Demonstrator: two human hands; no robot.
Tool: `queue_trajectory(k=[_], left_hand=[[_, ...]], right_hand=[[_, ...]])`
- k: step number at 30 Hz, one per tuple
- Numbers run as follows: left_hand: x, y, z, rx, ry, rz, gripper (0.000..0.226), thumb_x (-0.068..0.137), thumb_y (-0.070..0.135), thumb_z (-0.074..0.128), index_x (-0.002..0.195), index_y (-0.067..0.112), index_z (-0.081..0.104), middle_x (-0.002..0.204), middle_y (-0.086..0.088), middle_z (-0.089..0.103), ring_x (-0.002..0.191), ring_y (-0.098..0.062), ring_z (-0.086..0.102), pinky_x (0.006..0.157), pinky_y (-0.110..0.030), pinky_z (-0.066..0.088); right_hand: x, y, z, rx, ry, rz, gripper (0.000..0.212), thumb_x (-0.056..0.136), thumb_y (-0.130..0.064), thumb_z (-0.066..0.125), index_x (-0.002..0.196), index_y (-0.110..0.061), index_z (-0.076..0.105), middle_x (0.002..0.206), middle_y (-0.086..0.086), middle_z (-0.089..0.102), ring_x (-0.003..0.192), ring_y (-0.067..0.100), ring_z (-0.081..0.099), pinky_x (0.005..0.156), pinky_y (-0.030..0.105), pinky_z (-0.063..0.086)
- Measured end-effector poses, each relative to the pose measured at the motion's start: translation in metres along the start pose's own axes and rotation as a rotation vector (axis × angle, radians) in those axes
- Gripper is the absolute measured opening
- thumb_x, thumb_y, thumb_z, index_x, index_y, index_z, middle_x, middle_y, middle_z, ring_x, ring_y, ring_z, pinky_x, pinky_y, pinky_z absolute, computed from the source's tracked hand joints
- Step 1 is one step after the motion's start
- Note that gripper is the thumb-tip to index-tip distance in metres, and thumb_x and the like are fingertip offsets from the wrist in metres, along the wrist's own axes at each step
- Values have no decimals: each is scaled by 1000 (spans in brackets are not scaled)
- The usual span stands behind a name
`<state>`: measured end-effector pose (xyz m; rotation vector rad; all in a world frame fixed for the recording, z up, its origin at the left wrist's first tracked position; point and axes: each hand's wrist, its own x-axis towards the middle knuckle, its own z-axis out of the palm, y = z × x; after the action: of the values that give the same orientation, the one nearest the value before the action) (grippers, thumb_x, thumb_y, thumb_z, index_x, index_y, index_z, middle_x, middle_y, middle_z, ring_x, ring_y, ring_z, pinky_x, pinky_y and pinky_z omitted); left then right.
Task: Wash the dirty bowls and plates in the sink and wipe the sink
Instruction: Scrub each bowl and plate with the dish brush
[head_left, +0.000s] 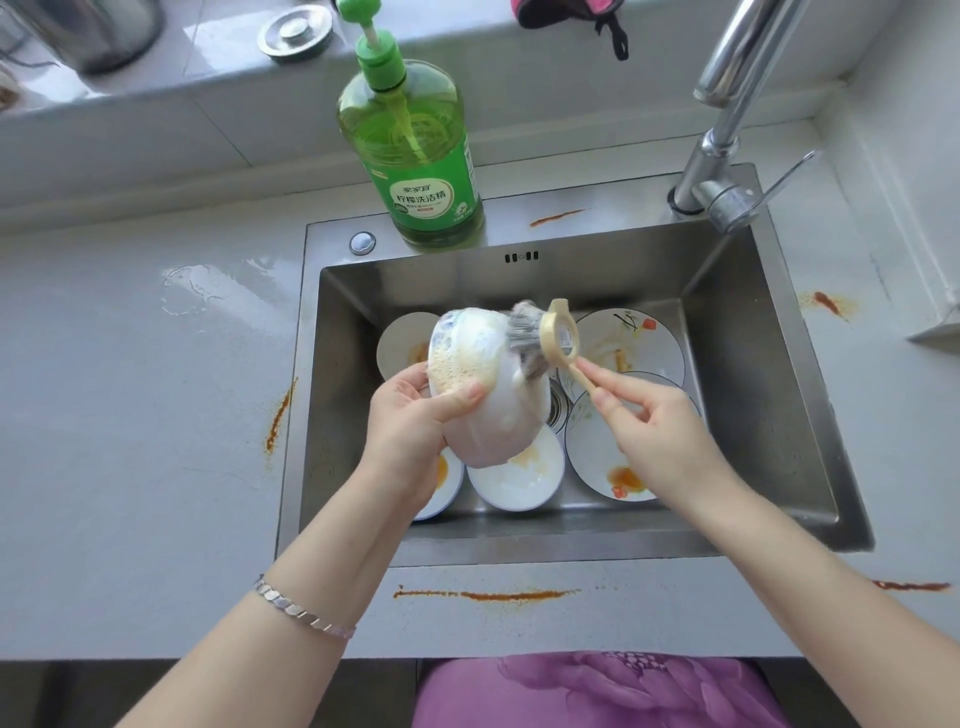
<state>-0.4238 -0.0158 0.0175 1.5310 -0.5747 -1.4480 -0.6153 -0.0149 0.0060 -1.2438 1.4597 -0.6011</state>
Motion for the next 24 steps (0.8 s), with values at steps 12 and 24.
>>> queue_trajectory(k=[12,24], left_hand=[[-2,1,0,-20,-2,-14,18,78,-7,61,92,4,65,77,-5,73,69,-18,69,63,-28,57],[-1,2,6,23,24,-26,20,78,-6,63,95,6,66,90,-12,73,82,-26,68,77,-42,55]], right_hand=[[8,4,0,-6,44,-1,34,97,-17,45,122,-37,55,44,-27,44,39,-6,42,49,7,30],[12,1,-2,-69,69,35,33,96,-23,45,121,-40,58,41,-22,39,45,1,43,51,16,31]])
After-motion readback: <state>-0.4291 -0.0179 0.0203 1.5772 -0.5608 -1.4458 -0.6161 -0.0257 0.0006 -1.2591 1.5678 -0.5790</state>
